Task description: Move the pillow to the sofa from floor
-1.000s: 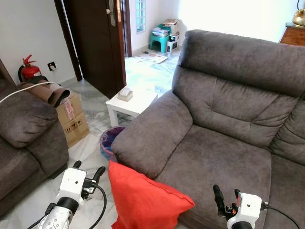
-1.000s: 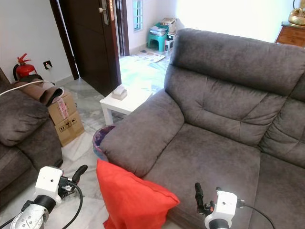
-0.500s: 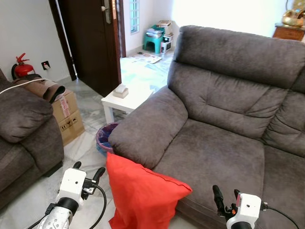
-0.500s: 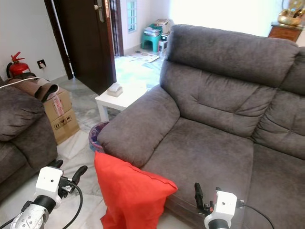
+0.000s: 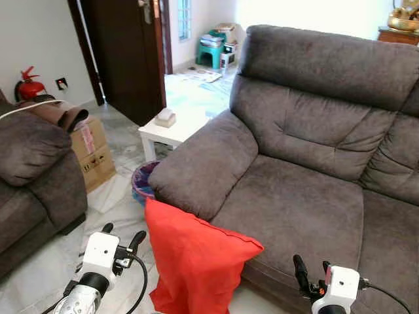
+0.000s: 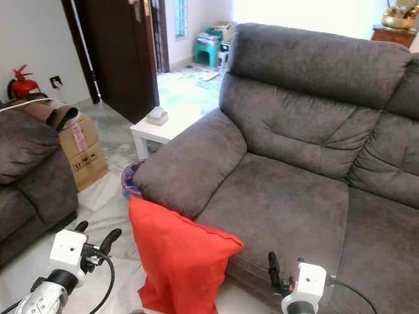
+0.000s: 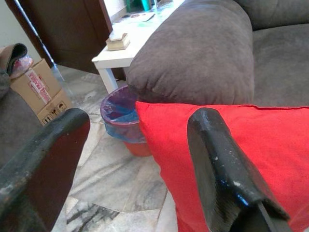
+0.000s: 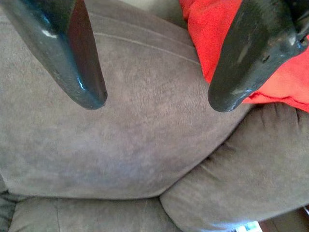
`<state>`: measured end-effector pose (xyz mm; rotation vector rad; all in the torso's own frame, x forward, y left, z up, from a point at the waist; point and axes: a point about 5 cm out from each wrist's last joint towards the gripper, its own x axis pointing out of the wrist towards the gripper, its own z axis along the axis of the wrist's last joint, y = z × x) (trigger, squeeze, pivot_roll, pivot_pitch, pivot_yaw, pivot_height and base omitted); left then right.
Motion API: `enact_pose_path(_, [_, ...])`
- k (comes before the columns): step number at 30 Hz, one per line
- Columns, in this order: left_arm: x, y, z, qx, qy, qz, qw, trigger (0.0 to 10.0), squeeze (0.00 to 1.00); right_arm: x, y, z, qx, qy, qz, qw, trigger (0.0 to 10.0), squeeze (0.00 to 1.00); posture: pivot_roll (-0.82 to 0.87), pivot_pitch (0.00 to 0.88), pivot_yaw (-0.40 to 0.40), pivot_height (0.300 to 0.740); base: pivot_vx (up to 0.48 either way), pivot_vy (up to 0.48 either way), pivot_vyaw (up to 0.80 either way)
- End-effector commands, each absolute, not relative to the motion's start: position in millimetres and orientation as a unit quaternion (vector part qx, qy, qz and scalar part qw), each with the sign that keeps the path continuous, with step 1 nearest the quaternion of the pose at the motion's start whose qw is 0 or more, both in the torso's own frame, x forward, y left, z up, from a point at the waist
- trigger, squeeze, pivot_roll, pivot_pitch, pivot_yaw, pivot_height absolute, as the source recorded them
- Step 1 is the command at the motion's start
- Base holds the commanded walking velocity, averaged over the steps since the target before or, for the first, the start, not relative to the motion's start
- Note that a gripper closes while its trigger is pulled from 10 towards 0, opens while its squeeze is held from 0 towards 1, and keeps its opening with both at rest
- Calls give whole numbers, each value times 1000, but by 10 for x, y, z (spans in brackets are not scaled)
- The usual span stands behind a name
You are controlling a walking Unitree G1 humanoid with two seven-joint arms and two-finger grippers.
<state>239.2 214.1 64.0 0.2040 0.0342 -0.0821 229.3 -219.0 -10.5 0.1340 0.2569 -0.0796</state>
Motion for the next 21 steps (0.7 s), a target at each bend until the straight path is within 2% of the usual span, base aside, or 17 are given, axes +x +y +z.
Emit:
enact_pose_path(1, [2390, 2147, 648, 94, 19, -38, 995, 10000, 0, 2303, -2184, -125, 62, 139, -39, 988, 10000, 0, 103, 48, -21, 645, 0, 0, 0])
enact_pose_path(21, [2390, 2144, 636, 100, 23, -42, 994, 10000, 0, 2301, -2192, -118, 54, 132, -43, 989, 10000, 0, 102, 51, -21, 645, 0, 0, 0])
